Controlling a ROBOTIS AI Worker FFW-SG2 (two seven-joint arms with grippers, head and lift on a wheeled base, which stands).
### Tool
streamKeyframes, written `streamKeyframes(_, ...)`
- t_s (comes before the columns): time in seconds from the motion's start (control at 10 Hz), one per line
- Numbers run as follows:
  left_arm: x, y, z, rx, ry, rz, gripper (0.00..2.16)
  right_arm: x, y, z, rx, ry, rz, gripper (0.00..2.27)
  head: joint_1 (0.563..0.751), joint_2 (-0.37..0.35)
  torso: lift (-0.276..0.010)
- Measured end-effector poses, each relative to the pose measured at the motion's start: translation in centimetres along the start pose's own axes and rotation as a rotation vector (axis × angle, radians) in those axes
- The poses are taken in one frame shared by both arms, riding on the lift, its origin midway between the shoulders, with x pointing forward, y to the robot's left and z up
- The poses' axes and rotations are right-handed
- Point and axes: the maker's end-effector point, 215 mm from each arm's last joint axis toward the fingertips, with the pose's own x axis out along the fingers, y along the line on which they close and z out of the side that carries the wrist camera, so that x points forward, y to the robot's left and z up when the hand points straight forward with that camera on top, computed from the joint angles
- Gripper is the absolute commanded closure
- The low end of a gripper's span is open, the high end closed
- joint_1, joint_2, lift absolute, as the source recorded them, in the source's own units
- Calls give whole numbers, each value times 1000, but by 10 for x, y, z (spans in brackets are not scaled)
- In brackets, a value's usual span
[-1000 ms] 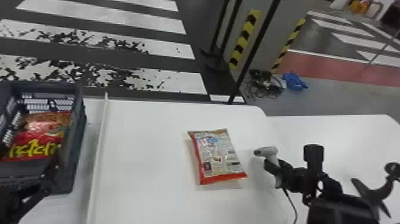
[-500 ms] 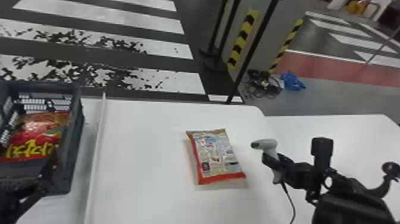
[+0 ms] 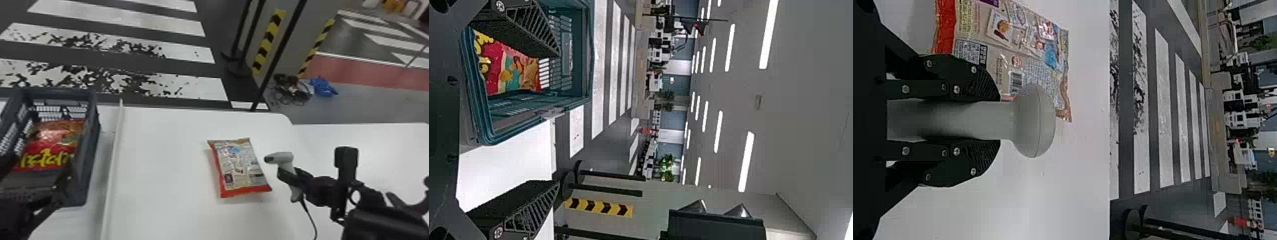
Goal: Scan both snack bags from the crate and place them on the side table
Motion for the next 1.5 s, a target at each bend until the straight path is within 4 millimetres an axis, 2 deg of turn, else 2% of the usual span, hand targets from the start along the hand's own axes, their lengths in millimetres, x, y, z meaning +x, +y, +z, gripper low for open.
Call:
streamKeyframes(0.3, 0, 0, 0, 0, 0, -1, 90, 8, 27, -3, -10, 26, 46, 2246, 695, -255, -98)
streamKeyframes(0.5, 0, 1, 0, 0, 0, 0, 90, 15, 37, -3, -23, 34, 59, 2246, 695, -235, -98)
streamKeyframes(1.2, 2, 2, 0, -3, -1, 1, 90, 22, 31, -9, -8, 48, 49, 2246, 695, -237, -98)
streamKeyframes(1.4, 2, 1, 0, -4, -1, 0, 90, 19, 20, -4, 3, 31, 31, 2246, 695, -248, -98)
streamKeyframes(1.5, 2, 1, 0, -4, -1, 0, 90, 17, 7, -1, 19, 16, 11, 2246, 695, -256, -98)
